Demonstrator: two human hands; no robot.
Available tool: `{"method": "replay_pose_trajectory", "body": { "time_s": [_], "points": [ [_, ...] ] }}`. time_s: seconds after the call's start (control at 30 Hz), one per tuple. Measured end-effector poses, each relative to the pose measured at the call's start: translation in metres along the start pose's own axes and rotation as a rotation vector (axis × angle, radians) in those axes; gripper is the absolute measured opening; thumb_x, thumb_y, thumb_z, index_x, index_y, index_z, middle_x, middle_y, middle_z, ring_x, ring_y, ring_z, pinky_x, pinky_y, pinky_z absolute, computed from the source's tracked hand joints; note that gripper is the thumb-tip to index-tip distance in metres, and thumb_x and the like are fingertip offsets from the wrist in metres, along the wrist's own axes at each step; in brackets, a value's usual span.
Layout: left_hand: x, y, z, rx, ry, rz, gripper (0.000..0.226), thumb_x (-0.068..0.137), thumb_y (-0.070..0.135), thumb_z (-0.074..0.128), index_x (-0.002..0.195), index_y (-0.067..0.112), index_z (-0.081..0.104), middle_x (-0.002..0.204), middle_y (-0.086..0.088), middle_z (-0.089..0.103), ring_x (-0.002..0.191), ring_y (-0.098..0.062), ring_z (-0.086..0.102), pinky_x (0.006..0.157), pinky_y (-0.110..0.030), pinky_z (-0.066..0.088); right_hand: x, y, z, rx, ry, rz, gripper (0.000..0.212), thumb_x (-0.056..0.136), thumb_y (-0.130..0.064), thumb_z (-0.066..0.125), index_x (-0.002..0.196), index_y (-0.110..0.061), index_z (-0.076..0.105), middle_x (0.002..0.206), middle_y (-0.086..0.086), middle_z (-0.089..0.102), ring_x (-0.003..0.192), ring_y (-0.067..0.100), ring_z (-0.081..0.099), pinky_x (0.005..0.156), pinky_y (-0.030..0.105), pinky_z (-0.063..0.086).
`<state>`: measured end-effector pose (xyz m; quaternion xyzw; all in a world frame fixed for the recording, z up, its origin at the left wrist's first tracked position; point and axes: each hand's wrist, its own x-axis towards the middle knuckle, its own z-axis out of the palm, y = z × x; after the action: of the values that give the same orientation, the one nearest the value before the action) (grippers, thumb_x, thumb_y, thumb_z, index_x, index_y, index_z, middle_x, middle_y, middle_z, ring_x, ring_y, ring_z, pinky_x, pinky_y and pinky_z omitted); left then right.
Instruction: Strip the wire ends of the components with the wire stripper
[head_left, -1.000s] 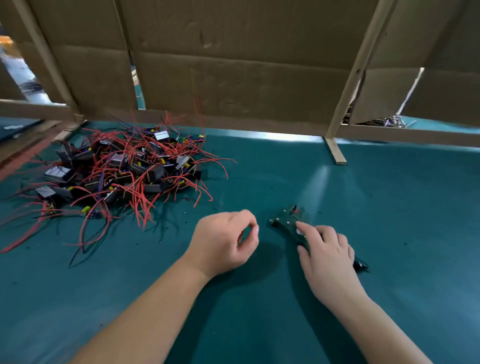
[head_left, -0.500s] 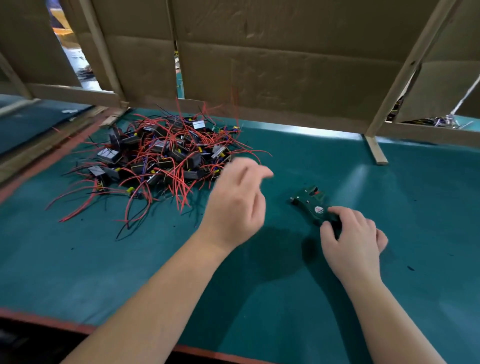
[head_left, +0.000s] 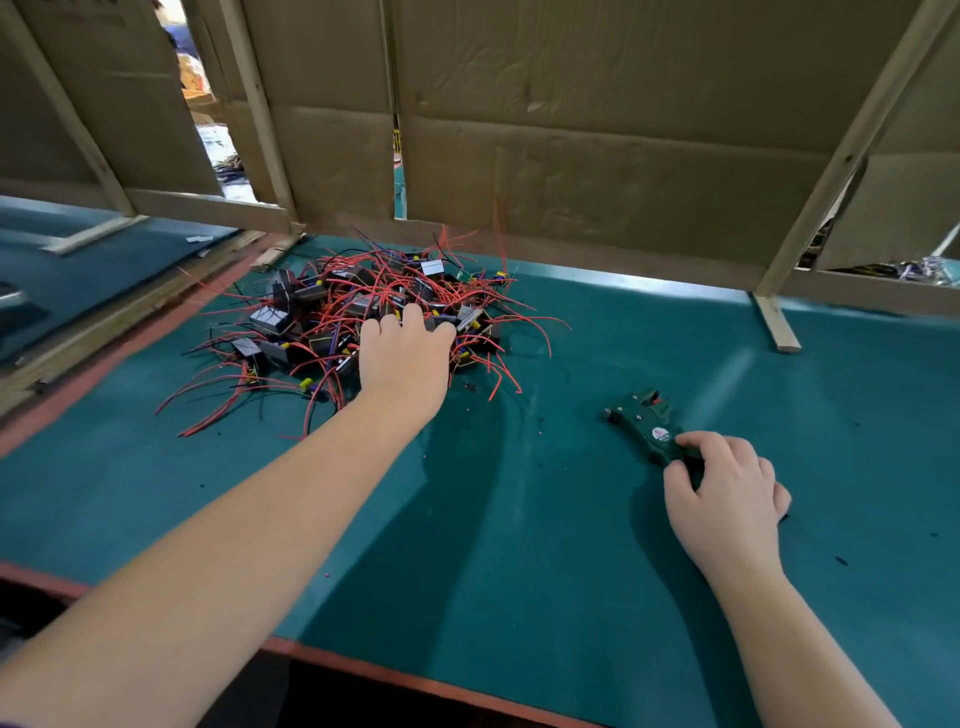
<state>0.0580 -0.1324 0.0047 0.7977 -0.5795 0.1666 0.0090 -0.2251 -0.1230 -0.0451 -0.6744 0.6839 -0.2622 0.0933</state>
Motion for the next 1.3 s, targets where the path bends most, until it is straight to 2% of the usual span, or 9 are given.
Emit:
{"method": "replay_pose_trajectory", "body": {
  "time_s": [0.2, 0.37, 0.43, 0.53, 0.67, 0.83, 0.97, 1.2, 1.3],
  "points": [
    [0.008, 0.000, -0.013, -0.064, 0.122, 0.048, 0.025, 0.086, 0.004, 0.054, 0.100, 0.021, 0.067, 0.098, -0.004, 0.063, 0.093, -0.030, 0.058, 0.086, -0.037, 0.030, 0.000, 0.002, 0.001, -0.003, 0.008, -0.013, 0.028, 0.090, -0.016, 0.051, 0.115, -0.019, 0.061, 0.118, 0.005, 0.055, 0.112, 0.027, 0.039, 0.099, 0.041, 0.022],
    [0.028, -0.015, -0.031, -0.238, -0.066, -0.075, 0.020, 0.086, 0.009, 0.063, 0.106, 0.010, 0.058, 0.094, -0.011, 0.061, 0.085, -0.034, 0.059, 0.064, -0.038, 0.041, -0.001, 0.002, 0.002, -0.012, 0.009, -0.014, 0.028, 0.090, -0.016, 0.051, 0.116, -0.018, 0.061, 0.119, 0.004, 0.054, 0.111, 0.027, 0.039, 0.098, 0.041, 0.023],
    [0.031, -0.018, -0.033, -0.172, -0.155, -0.099, 0.009, 0.084, 0.012, 0.064, 0.085, 0.009, 0.056, 0.075, -0.006, 0.054, 0.071, -0.030, 0.056, 0.060, -0.035, 0.041, -0.001, 0.002, 0.002, -0.016, 0.008, -0.013, 0.028, 0.090, -0.016, 0.052, 0.116, -0.018, 0.061, 0.119, 0.005, 0.055, 0.111, 0.028, 0.039, 0.098, 0.041, 0.023],
    [0.032, -0.022, -0.032, -0.188, -0.200, -0.151, 0.027, 0.085, 0.020, 0.066, 0.065, 0.011, 0.051, 0.069, -0.006, 0.058, 0.068, -0.029, 0.059, 0.061, -0.033, 0.046, -0.001, 0.002, 0.001, -0.015, 0.008, -0.015, 0.028, 0.090, -0.016, 0.052, 0.117, -0.018, 0.061, 0.119, 0.005, 0.055, 0.111, 0.028, 0.039, 0.097, 0.041, 0.023],
    [0.040, -0.035, -0.034, -0.521, -0.253, -0.205, 0.032, 0.094, 0.039, 0.058, 0.083, 0.013, 0.073, 0.080, -0.005, 0.072, 0.076, -0.025, 0.067, 0.076, -0.038, 0.057, -0.001, 0.002, 0.000, -0.013, 0.006, -0.013, 0.029, 0.090, -0.017, 0.051, 0.117, -0.018, 0.061, 0.120, 0.005, 0.054, 0.112, 0.028, 0.039, 0.099, 0.040, 0.022],
    [0.046, -0.035, -0.051, -0.916, 0.098, -0.149, 0.022, 0.100, 0.024, 0.048, 0.088, 0.016, 0.066, 0.081, 0.008, 0.071, 0.064, -0.004, 0.064, 0.064, -0.022, 0.054, 0.000, 0.003, 0.001, -0.004, 0.010, -0.013, 0.028, 0.090, -0.017, 0.052, 0.117, -0.019, 0.061, 0.119, 0.005, 0.054, 0.111, 0.027, 0.039, 0.098, 0.040, 0.022],
    [0.040, -0.021, -0.072, -1.327, 0.207, -0.112, 0.023, 0.102, 0.021, 0.043, 0.084, 0.022, 0.057, 0.089, 0.004, 0.072, 0.067, -0.011, 0.071, 0.067, -0.025, 0.054, -0.001, 0.003, 0.001, 0.010, 0.001, -0.014, 0.028, 0.091, -0.017, 0.051, 0.117, -0.020, 0.060, 0.119, 0.003, 0.054, 0.112, 0.026, 0.038, 0.099, 0.040, 0.022],
    [-0.002, 0.032, -0.072, -1.804, -0.144, -0.036, 0.026, 0.106, 0.019, 0.033, 0.084, 0.018, 0.047, 0.099, -0.001, 0.072, 0.076, -0.017, 0.068, 0.069, -0.028, 0.047, -0.005, 0.001, -0.003, 0.085, 0.103, -0.151, 0.025, 0.088, -0.007, 0.056, 0.107, -0.017, 0.068, 0.116, 0.001, 0.059, 0.110, 0.020, 0.048, 0.103, 0.034, 0.019],
    [-0.034, 0.061, -0.048, -1.887, -0.287, 0.018, 0.024, 0.105, 0.015, 0.032, 0.085, 0.018, 0.046, 0.104, -0.002, 0.069, 0.077, -0.017, 0.069, 0.068, -0.025, 0.045, -0.005, -0.006, -0.008, 0.308, 0.176, -0.298, 0.019, 0.090, -0.003, 0.057, 0.097, -0.013, 0.072, 0.103, -0.008, 0.067, 0.094, 0.001, 0.054, 0.090, 0.016, 0.031]
  ]
}}
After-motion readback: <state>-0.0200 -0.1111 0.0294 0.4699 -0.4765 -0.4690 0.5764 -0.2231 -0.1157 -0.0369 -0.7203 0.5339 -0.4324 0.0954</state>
